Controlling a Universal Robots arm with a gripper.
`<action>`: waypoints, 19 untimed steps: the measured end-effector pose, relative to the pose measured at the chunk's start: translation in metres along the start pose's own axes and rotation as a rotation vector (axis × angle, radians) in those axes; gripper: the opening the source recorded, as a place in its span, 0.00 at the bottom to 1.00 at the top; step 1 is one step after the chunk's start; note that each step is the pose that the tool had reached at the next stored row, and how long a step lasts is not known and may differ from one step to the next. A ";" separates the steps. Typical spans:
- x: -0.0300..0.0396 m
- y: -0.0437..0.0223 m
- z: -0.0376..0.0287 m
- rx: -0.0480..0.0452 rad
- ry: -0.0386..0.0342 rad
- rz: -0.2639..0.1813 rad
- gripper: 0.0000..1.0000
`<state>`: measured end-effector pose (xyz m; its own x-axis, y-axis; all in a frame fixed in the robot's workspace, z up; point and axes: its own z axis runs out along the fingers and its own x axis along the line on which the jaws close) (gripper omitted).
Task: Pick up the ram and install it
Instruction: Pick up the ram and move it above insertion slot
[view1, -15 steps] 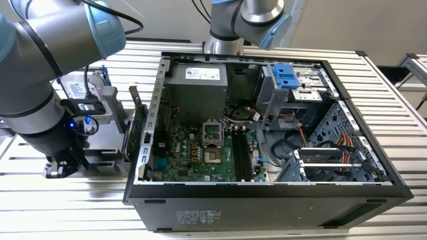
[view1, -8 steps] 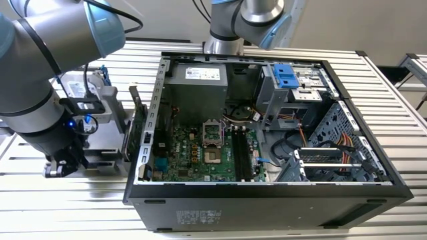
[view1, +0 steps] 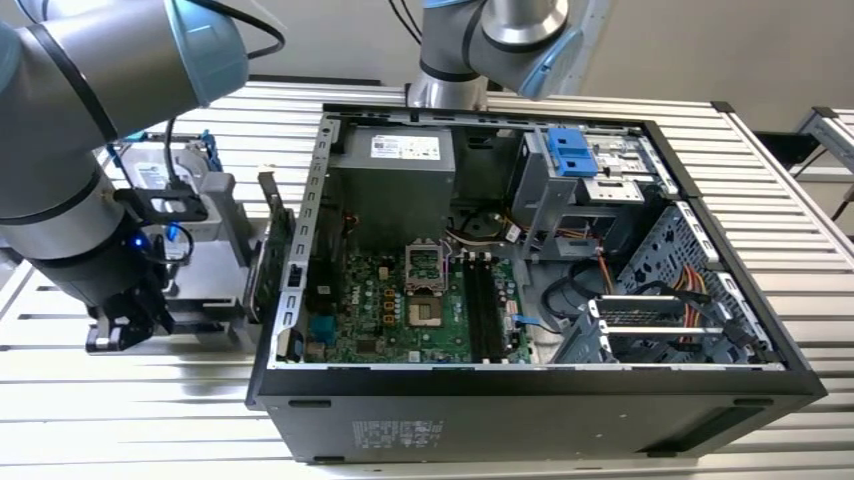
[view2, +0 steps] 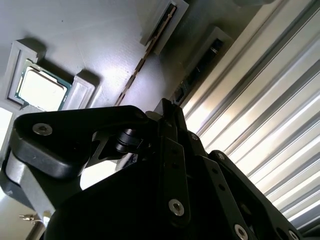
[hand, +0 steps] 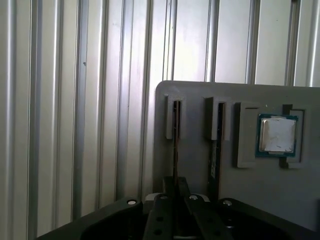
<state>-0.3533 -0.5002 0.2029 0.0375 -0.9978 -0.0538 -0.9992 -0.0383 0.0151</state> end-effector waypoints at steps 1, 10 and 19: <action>0.0000 0.0000 -0.0009 0.0000 0.0000 0.000 0.00; -0.0004 0.0001 -0.0081 0.0000 0.0000 0.000 0.00; -0.0007 0.0002 -0.0132 0.0000 -0.0001 0.000 0.00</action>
<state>-0.3533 -0.5002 0.2161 0.0375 -0.9978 -0.0539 -0.9992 -0.0383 0.0151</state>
